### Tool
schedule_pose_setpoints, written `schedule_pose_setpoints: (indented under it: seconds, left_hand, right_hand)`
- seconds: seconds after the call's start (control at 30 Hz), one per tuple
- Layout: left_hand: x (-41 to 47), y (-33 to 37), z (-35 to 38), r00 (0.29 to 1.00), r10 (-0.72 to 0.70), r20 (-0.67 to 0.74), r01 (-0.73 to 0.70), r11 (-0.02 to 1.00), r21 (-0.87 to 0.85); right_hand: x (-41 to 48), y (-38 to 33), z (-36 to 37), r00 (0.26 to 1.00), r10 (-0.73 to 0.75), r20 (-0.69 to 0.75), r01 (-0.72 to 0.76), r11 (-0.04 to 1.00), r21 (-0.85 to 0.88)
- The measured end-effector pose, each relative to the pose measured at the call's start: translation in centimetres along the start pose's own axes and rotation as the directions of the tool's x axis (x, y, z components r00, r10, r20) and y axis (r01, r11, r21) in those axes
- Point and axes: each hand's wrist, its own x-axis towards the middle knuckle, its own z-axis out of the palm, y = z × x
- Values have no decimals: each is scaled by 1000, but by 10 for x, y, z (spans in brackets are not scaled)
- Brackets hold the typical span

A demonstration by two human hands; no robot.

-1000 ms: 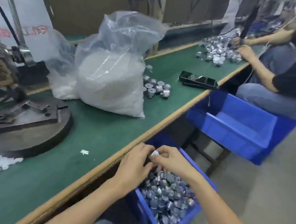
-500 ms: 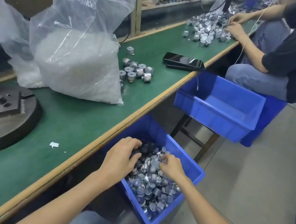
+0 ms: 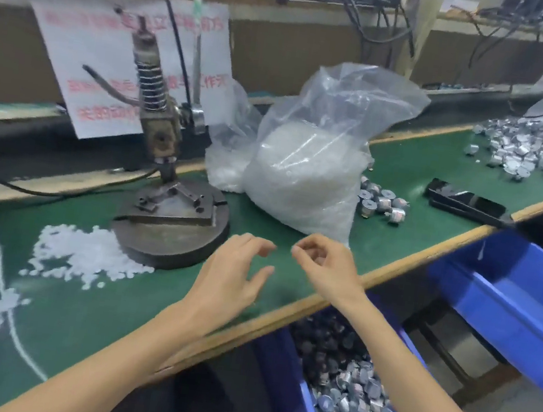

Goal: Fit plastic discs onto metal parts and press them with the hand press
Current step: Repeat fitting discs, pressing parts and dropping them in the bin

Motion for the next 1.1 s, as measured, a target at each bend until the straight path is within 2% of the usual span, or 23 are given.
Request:
schedule_pose_setpoints:
  seconds: [0.13, 0.27, 0.4, 0.5, 0.57, 0.63, 0.7, 0.77, 0.83, 1.0, 1.03, 1.1]
  left_hand:
    - [-25, -42, -82, 989, -105, -101, 116, 987, 115]
    - [-67, -75, -169, 937, -254, -239, 311, 919, 242]
    - [-119, -93, -241, 830, -391, -397, 524, 789, 320]
    - [-158, -101, -286, 702, -501, -506, 697, 630, 343]
    - [-185, -105, -313, 623, -570, -535, 779, 516, 357]
    - [-212, -109, -336, 522, -684, -510, 849, 359, 387]
    - [-236, -115, -350, 433, -792, -430, 865, 232, 444]
    - [-251, -123, -354, 379, -865, -329, 842, 174, 510]
    - [-256, -131, -357, 325, -919, -223, 820, 156, 551]
    - [-249, -149, -347, 138, -980, 145, 807, 196, 557]
    - [-247, -151, -341, 124, -980, 159, 772, 195, 605]
    - [-243, -153, -334, 165, -981, 103, 714, 191, 674]
  right_hand:
    - [27, -76, 74, 949, -231, 213, 225, 973, 53]
    - [34, -158, 154, 794, -452, 406, 451, 887, 104]
    - [20, -234, 226, 599, -617, 511, 613, 764, 204]
    - [0, -283, 270, 473, -707, 526, 681, 672, 291]
    - [-16, -311, 296, 364, -754, 547, 719, 601, 349]
    - [-32, -332, 322, 239, -748, 619, 768, 536, 351]
    - [-48, -344, 347, 94, -668, 739, 816, 477, 326]
    - [-62, -349, 368, -46, -525, 850, 852, 424, 308]
    - [-70, -350, 385, -136, -398, 907, 877, 377, 297]
    - [-83, -348, 407, -144, -272, 951, 898, 367, 241]
    - [-84, -347, 409, -157, -249, 956, 904, 354, 240]
    - [-84, -343, 409, -176, -240, 955, 907, 337, 252]
